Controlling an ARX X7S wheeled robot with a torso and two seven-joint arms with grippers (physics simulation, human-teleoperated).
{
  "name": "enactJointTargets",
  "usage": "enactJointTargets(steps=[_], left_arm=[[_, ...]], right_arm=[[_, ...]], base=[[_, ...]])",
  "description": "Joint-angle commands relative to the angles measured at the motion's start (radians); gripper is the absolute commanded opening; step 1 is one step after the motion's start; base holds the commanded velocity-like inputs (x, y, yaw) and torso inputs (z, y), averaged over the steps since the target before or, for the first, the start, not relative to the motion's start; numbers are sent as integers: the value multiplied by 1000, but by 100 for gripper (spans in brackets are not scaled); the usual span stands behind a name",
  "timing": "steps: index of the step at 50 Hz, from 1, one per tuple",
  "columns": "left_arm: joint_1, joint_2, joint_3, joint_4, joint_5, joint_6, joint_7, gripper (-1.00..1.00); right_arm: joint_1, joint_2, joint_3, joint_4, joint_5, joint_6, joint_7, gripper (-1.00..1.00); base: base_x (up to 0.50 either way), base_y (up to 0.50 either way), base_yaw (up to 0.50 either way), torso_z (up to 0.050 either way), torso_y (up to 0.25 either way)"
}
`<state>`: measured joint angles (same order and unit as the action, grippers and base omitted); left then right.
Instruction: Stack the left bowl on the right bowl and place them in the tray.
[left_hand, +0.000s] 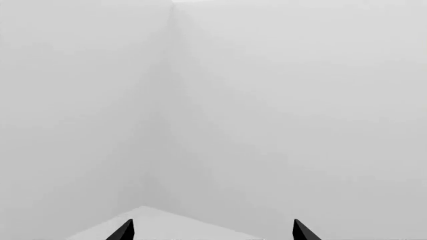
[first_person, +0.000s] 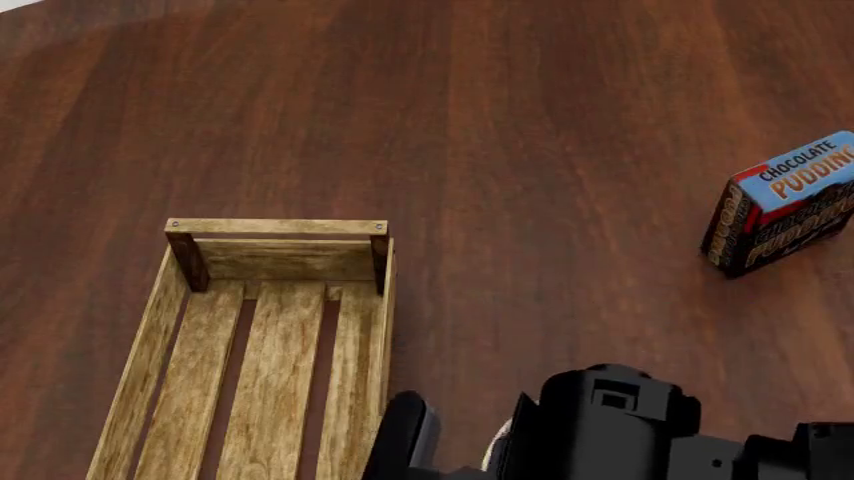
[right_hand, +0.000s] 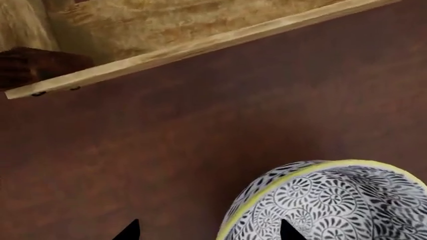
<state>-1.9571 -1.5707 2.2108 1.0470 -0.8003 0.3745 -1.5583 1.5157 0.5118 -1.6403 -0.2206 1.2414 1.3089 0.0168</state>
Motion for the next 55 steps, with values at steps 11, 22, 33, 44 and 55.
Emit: enactJointTargets(steps=[11,22,33,44,55], left_arm=[[26,0,5,-1,14,11,-11,100],[25,0,-6,0,4,1,-9,100],[26,0,-15,0,4,5,-12,100],[23,0,-30,0,-5,3,-12,100],[26,0,-38,0,-8,14,-12,100]], right_arm=[[-79,4,-58,72,-36,-31,-23,100],[-82,18,-52,80,-26,-27,0,-100],[-72,39,-30,51,17,0,52,-100],[-2,98,52,-33,167,83,204,-100],[82,133,97,-85,349,152,372,-100]], base=[[0,0,0,0,0],[0,0,0,0,0],[0,0,0,0,0],[0,0,0,0,0],[0,0,0,0,0]])
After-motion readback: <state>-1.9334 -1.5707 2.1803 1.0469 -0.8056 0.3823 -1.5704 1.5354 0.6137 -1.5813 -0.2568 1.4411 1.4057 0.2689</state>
